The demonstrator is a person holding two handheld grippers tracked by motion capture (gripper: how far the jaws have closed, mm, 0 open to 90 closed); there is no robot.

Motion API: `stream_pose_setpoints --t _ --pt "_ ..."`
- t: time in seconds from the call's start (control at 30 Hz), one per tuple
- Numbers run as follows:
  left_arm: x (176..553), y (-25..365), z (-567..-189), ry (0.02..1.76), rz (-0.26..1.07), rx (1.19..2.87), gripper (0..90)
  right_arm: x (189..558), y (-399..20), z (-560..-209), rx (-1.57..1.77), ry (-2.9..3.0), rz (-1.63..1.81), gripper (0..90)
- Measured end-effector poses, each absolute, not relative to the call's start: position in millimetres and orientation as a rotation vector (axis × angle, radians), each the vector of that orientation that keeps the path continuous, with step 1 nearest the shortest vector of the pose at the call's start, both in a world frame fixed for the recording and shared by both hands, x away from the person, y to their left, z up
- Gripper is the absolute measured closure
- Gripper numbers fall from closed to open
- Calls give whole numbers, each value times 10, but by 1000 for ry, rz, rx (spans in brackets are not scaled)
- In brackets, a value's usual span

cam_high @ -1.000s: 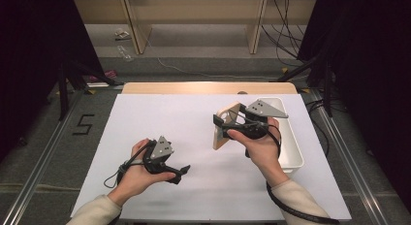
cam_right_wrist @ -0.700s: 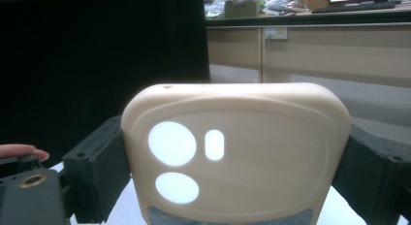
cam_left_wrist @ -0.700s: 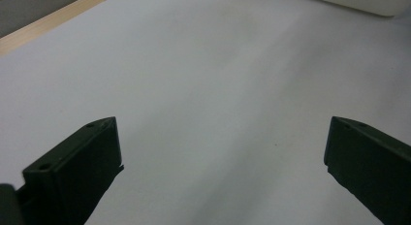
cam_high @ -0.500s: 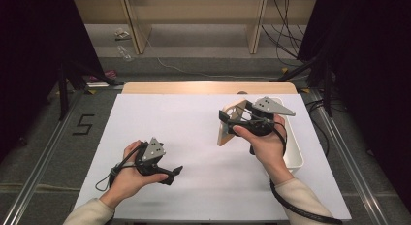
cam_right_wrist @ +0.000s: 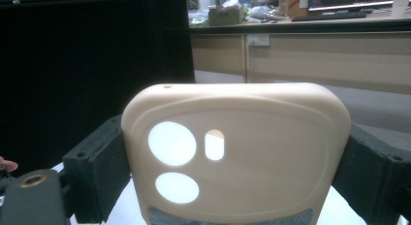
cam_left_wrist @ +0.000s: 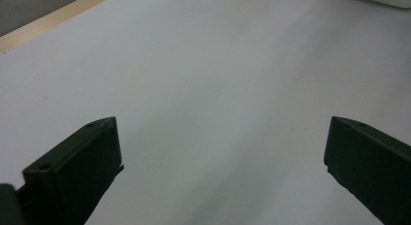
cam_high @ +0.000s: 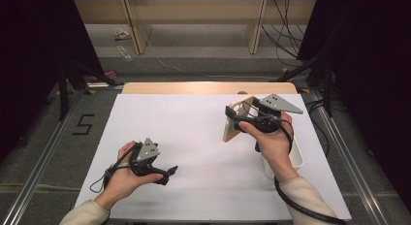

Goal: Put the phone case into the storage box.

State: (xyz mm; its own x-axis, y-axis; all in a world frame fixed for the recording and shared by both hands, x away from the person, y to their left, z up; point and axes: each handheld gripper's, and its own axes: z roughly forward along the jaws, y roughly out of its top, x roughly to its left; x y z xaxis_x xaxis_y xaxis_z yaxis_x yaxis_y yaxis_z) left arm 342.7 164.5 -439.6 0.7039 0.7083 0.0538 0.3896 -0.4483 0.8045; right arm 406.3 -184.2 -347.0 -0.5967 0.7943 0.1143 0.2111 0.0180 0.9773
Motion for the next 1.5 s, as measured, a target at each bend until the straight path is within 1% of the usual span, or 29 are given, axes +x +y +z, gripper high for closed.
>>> stream_pose_setpoints --t 0.93,1.5 --pt "3438 1808 -4405 888 507 2070 0 4102 -2055 -3386 1067 1755 1569 115" --pt "3443 1837 -4414 902 508 2069 0 4117 -2168 -3346 1087 1717 1551 115"
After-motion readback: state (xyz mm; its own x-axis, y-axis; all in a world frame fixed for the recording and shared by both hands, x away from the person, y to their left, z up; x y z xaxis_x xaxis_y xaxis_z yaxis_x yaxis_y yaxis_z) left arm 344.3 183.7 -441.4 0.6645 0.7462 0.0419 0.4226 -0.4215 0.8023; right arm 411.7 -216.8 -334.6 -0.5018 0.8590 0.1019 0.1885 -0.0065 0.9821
